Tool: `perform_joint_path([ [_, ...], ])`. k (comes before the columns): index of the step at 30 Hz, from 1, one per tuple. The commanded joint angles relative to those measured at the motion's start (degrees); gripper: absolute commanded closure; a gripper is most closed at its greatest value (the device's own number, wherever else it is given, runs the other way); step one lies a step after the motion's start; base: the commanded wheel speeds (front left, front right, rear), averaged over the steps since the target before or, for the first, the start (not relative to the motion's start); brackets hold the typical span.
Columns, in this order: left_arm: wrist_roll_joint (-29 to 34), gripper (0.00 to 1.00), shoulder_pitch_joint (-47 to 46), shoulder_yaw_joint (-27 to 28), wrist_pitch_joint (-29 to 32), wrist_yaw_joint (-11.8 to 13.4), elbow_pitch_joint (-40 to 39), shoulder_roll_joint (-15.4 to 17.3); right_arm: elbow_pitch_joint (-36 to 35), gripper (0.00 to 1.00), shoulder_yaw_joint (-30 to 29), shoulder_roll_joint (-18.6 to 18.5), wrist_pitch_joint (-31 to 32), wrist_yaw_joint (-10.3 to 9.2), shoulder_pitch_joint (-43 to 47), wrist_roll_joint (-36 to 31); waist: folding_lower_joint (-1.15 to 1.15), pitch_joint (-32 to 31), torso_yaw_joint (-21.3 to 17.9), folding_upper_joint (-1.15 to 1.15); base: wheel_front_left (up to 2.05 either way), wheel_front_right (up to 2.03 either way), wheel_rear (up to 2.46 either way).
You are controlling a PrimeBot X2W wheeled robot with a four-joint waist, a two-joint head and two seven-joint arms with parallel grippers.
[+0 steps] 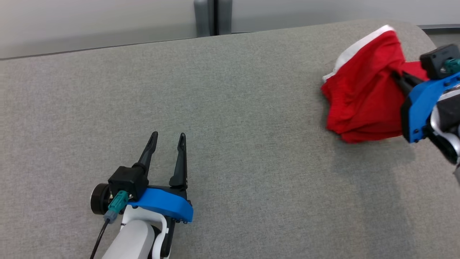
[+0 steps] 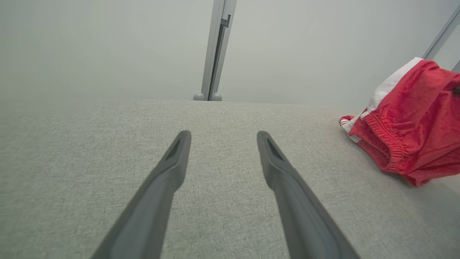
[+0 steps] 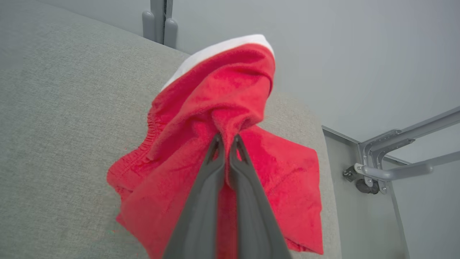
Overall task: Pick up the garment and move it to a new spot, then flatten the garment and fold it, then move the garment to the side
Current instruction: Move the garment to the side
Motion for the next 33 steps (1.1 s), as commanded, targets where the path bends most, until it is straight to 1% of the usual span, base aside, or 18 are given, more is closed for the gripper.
perform_joint_path([
  [1,-0.1,0.00,0.4,0.1,-0.2,0.1,-0.1,-0.1,0.5,1.00,-0.6,-1.5,0.4,-0.01,-1.1,-0.4,0.00,0.5,0.8,0.00,0.00,0.00,0.00],
  [6,0.1,0.00,-0.3,-0.4,-0.2,0.0,-0.3,0.0,2.9,1.00,-2.9,-6.2,2.2,-0.01,-2.1,-1.1,0.00,1.7,2.9,0.00,0.00,0.00,0.00],
  [9,0.4,0.00,-1.2,-0.7,-0.1,0.1,-0.7,0.1,5.2,1.00,-4.0,-9.2,1.7,-0.01,-2.5,-4.0,0.00,2.8,4.0,0.00,0.00,0.00,0.00],
  [14,0.6,0.00,-1.6,-0.9,0.1,0.4,-1.1,0.7,10.8,1.00,-9.3,-8.7,0.1,-0.01,-2.8,-6.5,0.00,4.5,5.5,0.00,0.00,0.00,0.00],
  [19,0.7,0.00,-2.1,-0.8,0.5,0.7,-1.6,1.3,14.7,1.00,-12.6,-7.3,-3.7,-0.01,-3.1,-9.5,0.00,5.8,6.2,0.00,0.00,0.00,0.00],
  [20,0.7,0.00,-2.2,-0.9,0.5,0.8,-1.7,1.4,15.4,0.86,-12.9,-7.0,-4.4,-0.01,-3.4,-10.6,0.00,5.9,6.2,0.00,0.00,0.00,0.00],
  [21,0.7,0.00,-2.3,-0.9,0.6,0.7,-1.9,1.4,16.0,0.60,-13.2,-6.7,-5.0,-0.01,-3.5,-11.6,0.00,6.1,6.2,0.00,0.00,0.00,0.00],
  [22,0.7,0.00,-2.3,-0.9,0.6,0.8,-2.0,1.5,16.8,0.21,-13.9,-6.4,-5.7,-0.01,-3.7,-12.7,0.00,6.3,6.1,0.00,0.00,0.00,0.00],
  [23,0.8,0.00,-2.4,-1.0,0.7,0.9,-2.1,1.5,17.4,0.00,-14.4,-6.1,-6.4,-0.01,-4.1,-14.2,0.00,6.5,6.1,0.00,0.00,0.00,0.00],
  [25,1.0,0.00,-2.4,-1.2,0.9,0.9,-2.3,1.6,18.1,0.00,-15.3,-5.4,-7.9,-0.01,-4.7,-17.0,0.00,6.7,5.9,0.00,0.00,0.00,0.00],
  [26,1.0,0.00,-2.4,-1.2,0.9,0.9,-2.3,1.6,18.1,0.00,-15.3,-5.4,-7.9,-0.01,-4.7,-17.0,0.00,6.7,5.9,0.00,0.00,0.00,0.00],
  [29,1.0,0.00,-2.5,-1.3,1.1,1.0,-2.5,1.7,18.8,0.00,-17.3,-3.6,-9.2,0.00,-5.3,-20.5,0.00,6.8,5.5,0.00,0.00,0.00,0.00],
  [33,0.9,0.00,-2.4,-1.5,1.2,1.3,-2.5,1.7,19.2,0.00,-21.8,-0.8,-10.3,-0.01,-5.4,-23.2,0.00,6.1,4.8,0.00,0.00,0.00,0.00],
])
